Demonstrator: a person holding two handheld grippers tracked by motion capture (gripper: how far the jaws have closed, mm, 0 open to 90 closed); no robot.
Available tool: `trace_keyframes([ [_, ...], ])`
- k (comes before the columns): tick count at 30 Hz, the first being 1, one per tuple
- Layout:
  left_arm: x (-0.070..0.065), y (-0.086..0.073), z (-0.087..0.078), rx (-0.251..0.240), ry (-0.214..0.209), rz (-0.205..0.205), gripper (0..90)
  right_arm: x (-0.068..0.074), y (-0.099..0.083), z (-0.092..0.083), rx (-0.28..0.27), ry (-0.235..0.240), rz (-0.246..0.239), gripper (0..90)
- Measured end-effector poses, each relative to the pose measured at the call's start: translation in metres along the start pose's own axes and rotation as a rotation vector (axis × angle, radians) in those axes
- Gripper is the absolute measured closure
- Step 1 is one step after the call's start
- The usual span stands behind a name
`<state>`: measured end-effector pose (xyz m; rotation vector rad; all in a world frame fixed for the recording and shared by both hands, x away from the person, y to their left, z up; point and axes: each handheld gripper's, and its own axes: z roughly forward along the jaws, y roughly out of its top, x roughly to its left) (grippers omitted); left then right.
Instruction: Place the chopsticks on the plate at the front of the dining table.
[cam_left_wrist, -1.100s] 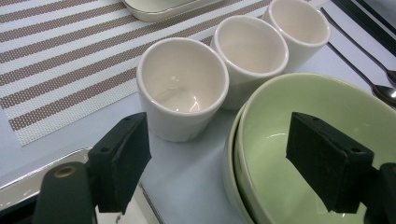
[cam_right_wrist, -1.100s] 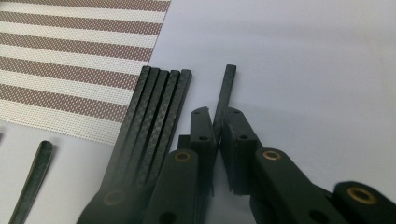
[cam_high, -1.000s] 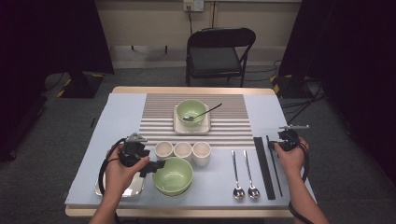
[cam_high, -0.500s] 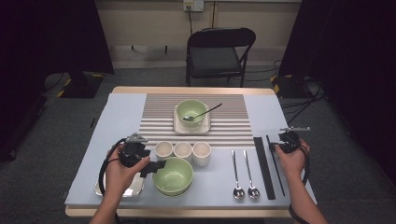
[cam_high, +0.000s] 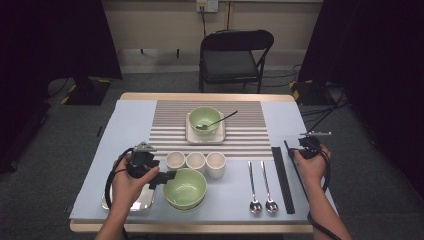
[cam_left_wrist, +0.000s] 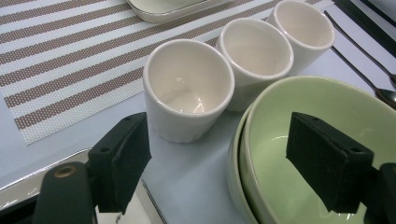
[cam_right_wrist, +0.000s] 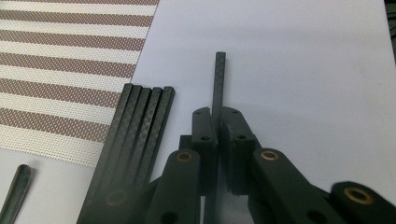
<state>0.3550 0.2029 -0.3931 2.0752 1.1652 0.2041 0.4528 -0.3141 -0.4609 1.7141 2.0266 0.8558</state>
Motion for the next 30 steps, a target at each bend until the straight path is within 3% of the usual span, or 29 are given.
trace_keyframes([
  [16, -0.006, 0.001, 0.0, -0.001, -0.009, 0.013, 21.4, 0.006, -0.011, -0.009, 0.012, -0.009, -0.034, 81.6],
  [23, -0.006, 0.001, 0.001, 0.006, -0.005, 0.021, 21.5, 0.005, -0.009, -0.008, 0.039, -0.005, -0.027, 82.3],
  [28, -0.007, 0.001, 0.002, 0.01, -0.002, 0.025, 21.5, 0.0, -0.006, -0.007, 0.068, 0.031, 0.01, 82.1],
  [30, -0.008, 0.001, 0.001, 0.003, -0.001, 0.022, 21.5, 0.0, -0.006, -0.007, 0.06, 0.026, -0.006, 82.2],
])
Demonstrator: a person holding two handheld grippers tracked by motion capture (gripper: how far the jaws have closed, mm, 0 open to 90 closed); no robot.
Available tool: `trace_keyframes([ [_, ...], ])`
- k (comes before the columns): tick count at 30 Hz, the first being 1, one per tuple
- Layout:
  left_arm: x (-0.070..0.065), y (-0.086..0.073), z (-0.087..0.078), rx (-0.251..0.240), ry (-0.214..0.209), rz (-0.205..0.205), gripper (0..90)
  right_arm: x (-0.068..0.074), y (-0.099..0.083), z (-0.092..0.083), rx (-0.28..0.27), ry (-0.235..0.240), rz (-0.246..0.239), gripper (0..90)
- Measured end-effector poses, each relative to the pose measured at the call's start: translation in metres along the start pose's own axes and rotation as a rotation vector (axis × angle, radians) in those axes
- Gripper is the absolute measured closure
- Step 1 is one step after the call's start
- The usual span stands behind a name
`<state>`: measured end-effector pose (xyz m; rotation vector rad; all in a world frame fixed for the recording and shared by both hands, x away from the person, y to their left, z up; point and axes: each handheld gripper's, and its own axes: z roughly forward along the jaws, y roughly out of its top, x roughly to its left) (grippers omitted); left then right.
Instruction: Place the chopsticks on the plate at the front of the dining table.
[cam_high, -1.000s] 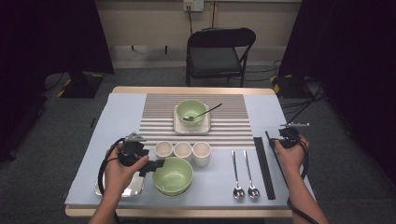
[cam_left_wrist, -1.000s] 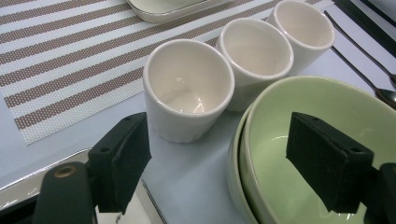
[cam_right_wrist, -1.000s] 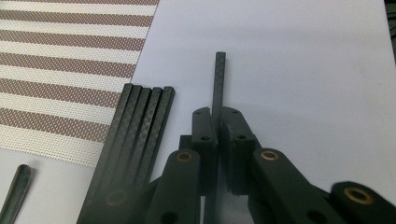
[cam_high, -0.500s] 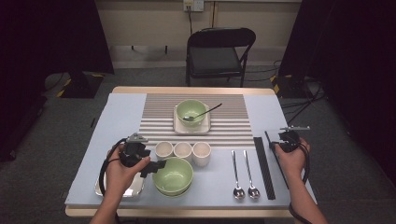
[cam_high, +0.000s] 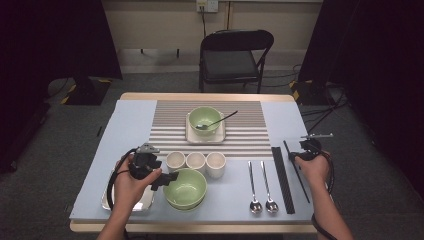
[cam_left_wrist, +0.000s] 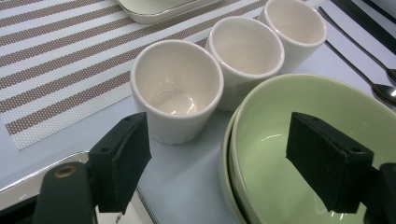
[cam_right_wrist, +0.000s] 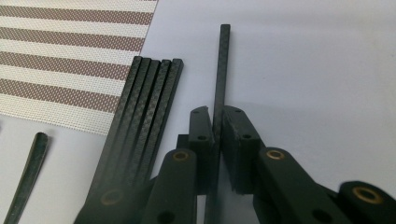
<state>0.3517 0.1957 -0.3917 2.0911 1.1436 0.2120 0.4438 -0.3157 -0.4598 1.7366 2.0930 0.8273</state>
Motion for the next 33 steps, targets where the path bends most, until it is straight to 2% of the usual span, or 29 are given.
trace_keyframes([
  [4, -0.0001, 0.0003, -0.0016, 0.001, 0.003, 0.008, 21.5, 0.0044, 0.0022, 0.0004, 0.015, -0.031, -0.003, 84.1],
  [11, -0.0008, 0.0005, 0.0005, 0.003, 0.007, 0.007, 21.5, 0.0026, 0.0046, 0.0007, 0.032, -0.027, 0.028, 86.2],
  [12, -0.0012, 0.0005, 0.001, 0.006, 0.008, 0.009, 21.5, 0.0027, 0.0052, 0.0005, 0.041, -0.02, 0.046, 86.2],
  [16, -0.0021, 0.0005, 0.0019, 0.008, 0.007, 0.009, 21.5, 0.002, 0.0077, 0.0009, 0.057, -0.021, 0.032, 86.2],
  [18, -0.0019, 0.0007, 0.0022, 0.008, 0.006, 0.011, 21.6, 0.005, 0.0094, 0.0014, 0.067, -0.037, -0.002, 86.4],
  [23, -0.0019, 0.0007, 0.0023, 0.007, 0.008, 0.009, 21.7, 0.0036, 0.0073, 0.0011, 0.051, -0.028, 0.005, 86.4],
  [28, -0.0015, 0.0009, 0.0019, 0.006, 0.008, 0.009, 21.7, 0.0068, 0.0079, 0.0011, 0.056, -0.048, -0.008, 86.5],
  [33, 0.0, 0.0016, -0.0006, 0.002, 0.012, 0.01, 21.7, 0.004, 0.0061, 0.0006, 0.044, -0.031, 0.006, 86.6],
])
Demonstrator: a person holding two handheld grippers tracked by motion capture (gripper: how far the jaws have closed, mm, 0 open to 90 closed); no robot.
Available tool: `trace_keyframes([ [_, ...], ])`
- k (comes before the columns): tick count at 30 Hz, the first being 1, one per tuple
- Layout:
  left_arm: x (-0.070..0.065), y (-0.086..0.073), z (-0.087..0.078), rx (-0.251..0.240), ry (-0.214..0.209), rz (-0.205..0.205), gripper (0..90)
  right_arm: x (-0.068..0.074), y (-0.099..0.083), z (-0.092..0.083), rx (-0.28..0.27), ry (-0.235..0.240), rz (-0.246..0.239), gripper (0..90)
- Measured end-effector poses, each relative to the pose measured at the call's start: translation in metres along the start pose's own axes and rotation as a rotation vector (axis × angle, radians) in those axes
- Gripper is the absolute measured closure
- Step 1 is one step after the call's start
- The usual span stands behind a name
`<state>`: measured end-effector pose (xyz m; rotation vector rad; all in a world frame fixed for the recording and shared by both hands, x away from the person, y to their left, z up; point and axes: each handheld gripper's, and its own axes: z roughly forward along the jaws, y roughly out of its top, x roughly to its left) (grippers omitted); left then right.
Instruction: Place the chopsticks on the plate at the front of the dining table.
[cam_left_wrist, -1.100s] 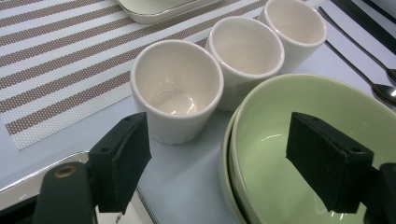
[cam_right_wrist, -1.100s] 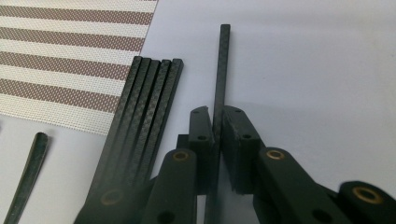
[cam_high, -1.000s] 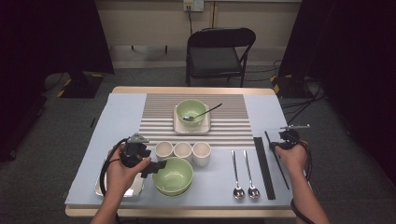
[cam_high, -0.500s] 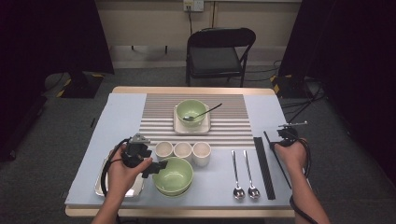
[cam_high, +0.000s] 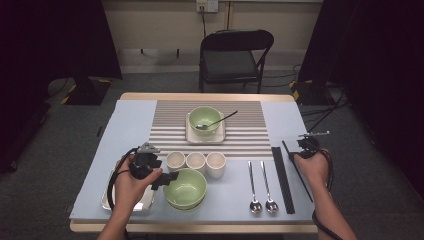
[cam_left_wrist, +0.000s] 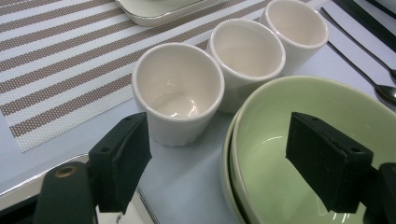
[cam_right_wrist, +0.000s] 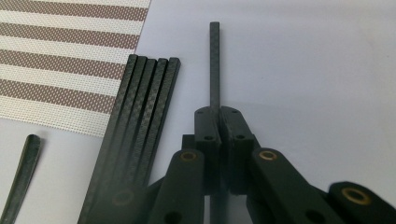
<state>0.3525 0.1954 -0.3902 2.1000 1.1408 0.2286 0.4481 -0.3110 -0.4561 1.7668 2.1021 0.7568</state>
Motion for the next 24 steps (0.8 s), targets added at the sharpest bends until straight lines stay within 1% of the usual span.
trace_keyframes([
  [2, 0.0, 0.0, 0.0, -0.004, -0.004, -0.009, 21.7, -0.001, 0.0, 0.0, -0.005, 0.003, 0.012, 86.6],
  [4, 0.001, 0.0, 0.0, -0.004, -0.006, -0.006, 21.7, -0.001, 0.001, 0.0, 0.0, 0.003, 0.001, 86.6],
  [6, 0.001, 0.0, 0.0, -0.009, -0.011, -0.016, 21.7, 0.0, 0.001, -0.001, -0.002, 0.001, -0.003, 86.7],
  [8, 0.001, 0.0, 0.0, -0.008, -0.007, -0.012, 21.7, 0.0, 0.001, -0.001, -0.003, 0.002, -0.003, 86.7],
  [9, 0.001, 0.0, 0.0, -0.008, -0.01, -0.017, 21.6, -0.001, 0.001, -0.001, -0.005, 0.004, 0.008, 86.7],
  [12, 0.002, 0.0, -0.001, -0.004, -0.011, -0.008, 21.7, -0.003, 0.002, -0.002, -0.015, 0.0, 0.001, 86.7],
  [13, 0.002, 0.0, 0.0, -0.009, -0.013, -0.013, 21.6, -0.004, 0.002, -0.005, -0.02, 0.014, 0.004, 86.7],
  [16, 0.001, 0.0, 0.0, -0.01, -0.016, -0.016, 21.5, -0.004, 0.004, -0.008, -0.029, 0.021, 0.004, 86.7],
  [17, 0.0, 0.0, 0.0, -0.01, -0.022, -0.015, 21.5, -0.004, 0.006, -0.013, -0.046, 0.032, 0.008, 86.7],
  [18, 0.0, 0.0, 0.0, -0.01, -0.022, -0.015, 21.5, -0.004, 0.006, -0.013, -0.046, 0.032, 0.008, 86.7],
  [19, -0.001, 0.001, 0.0, -0.012, -0.024, -0.013, 21.5, -0.003, 0.008, -0.017, -0.059, 0.043, 0.014, 86.7],
  [21, -0.001, 0.001, 0.0, -0.015, -0.025, -0.016, 21.5, -0.003, 0.01, -0.019, -0.061, 0.044, 0.006, 86.7],
  [22, -0.002, 0.001, 0.0, -0.013, -0.023, -0.013, 21.4, -0.002, 0.011, -0.022, -0.06, 0.046, 0.01, 86.7],
  [23, -0.002, 0.001, 0.0, -0.013, -0.03, -0.014, 21.3, -0.001, 0.012, -0.023, -0.066, 0.052, 0.005, 86.7],
  [24, -0.003, 0.001, 0.0, -0.013, -0.034, -0.017, 21.3, 0.0, 0.013, -0.025, -0.068, 0.059, 0.012, 86.7],
])
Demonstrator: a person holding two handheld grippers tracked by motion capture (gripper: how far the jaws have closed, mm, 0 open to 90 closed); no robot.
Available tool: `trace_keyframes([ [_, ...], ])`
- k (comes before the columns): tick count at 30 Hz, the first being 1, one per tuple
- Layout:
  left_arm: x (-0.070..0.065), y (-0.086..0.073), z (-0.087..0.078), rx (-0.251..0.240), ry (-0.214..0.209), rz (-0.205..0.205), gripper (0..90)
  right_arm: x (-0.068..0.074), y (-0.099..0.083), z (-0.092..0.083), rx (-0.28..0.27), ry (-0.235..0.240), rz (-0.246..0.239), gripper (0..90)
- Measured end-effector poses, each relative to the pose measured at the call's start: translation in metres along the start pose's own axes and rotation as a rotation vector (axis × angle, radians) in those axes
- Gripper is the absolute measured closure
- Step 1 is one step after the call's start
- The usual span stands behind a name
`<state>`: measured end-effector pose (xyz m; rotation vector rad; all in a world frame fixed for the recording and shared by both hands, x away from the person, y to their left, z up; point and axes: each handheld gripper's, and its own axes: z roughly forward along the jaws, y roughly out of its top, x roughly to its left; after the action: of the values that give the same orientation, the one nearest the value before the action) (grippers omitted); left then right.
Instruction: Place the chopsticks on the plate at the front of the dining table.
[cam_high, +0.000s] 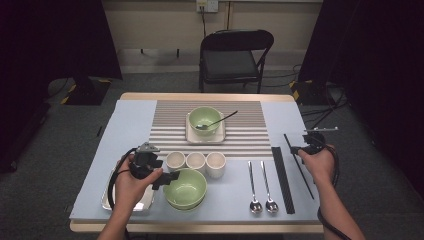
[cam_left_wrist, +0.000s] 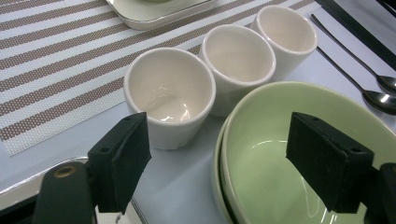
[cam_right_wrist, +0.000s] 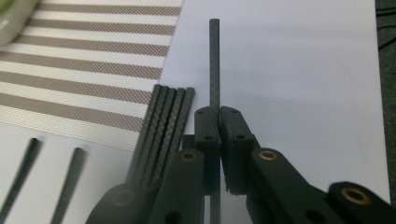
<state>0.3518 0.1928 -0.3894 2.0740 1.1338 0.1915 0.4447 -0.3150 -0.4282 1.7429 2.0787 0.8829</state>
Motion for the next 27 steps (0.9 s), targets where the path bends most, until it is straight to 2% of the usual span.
trace_keyframes([
  [3, -0.001, 0.0, 0.0, -0.003, -0.004, -0.004, 21.4, 0.005, 0.004, -0.005, -0.024, 0.024, -0.011, 86.7],
  [13, -0.007, 0.003, 0.001, -0.02, -0.022, -0.012, 21.1, 0.024, 0.019, -0.014, -0.05, 0.065, -0.042, 86.7],
  [17, -0.009, 0.004, 0.002, -0.005, -0.027, -0.003, 20.8, 0.033, 0.024, -0.016, -0.063, 0.084, -0.056, 86.7],
  [20, -0.011, 0.005, 0.005, -0.006, -0.038, -0.013, 20.2, 0.039, 0.028, -0.018, -0.065, 0.093, -0.062, 86.7],
  [24, -0.012, 0.007, 0.005, 0.007, -0.05, 0.008, 20.8, 0.043, 0.032, -0.02, -0.077, 0.1, -0.078, 86.7],
  [27, -0.013, 0.009, 0.007, -0.009, -0.07, 0.031, 22.1, 0.049, 0.035, -0.022, -0.083, 0.099, -0.096, 86.7],
])
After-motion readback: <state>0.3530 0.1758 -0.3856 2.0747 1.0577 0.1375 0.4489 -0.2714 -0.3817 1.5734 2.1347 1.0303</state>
